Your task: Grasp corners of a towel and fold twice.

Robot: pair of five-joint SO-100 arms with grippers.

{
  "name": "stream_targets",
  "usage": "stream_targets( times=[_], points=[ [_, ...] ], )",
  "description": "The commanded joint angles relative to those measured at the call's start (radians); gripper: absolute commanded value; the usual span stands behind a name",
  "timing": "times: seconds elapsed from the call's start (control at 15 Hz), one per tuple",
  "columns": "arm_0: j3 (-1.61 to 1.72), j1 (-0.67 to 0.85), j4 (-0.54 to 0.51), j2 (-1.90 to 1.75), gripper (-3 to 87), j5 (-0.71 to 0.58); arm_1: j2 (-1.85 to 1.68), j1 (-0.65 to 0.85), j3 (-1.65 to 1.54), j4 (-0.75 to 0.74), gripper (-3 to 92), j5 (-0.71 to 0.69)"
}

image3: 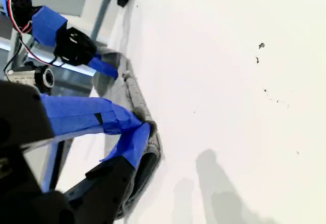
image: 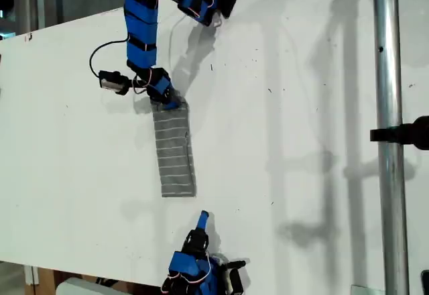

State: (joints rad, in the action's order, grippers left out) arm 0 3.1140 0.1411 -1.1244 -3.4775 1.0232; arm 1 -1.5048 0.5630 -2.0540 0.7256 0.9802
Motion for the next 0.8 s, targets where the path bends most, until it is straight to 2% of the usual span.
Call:
stream_targets(
  times=[0.0,0.13,0.33,0.4,0.47,0.53,0.73],
  points=[
    [0.006,0.009,0.002,-0.002,-2.6,0.014,-0.083,0.009,0.026,0.086,-0.1,-0.009],
    [0.006,0.008,0.002,-0.002,-2.6,0.011,-0.310,0.021,-0.034,0.307,-0.1,-0.018],
    [0.006,0.005,0.003,-0.002,-2.6,0.006,-0.706,-0.009,0.026,0.833,-0.1,0.000],
    [0.006,0.005,0.005,-0.002,-2.6,0.006,-0.776,-0.015,0.115,0.965,-0.1,0.006],
    [0.006,0.005,0.006,-0.002,-2.6,0.002,-0.790,-0.031,0.202,1.015,-0.1,0.006],
    [0.006,0.005,0.006,-0.002,-2.6,0.000,-0.744,-0.063,0.258,0.985,-0.1,0.014],
    [0.006,-0.008,0.006,-0.002,-2.6,0.002,-0.433,-0.161,0.276,0.644,-0.1,0.018]
  ],
)
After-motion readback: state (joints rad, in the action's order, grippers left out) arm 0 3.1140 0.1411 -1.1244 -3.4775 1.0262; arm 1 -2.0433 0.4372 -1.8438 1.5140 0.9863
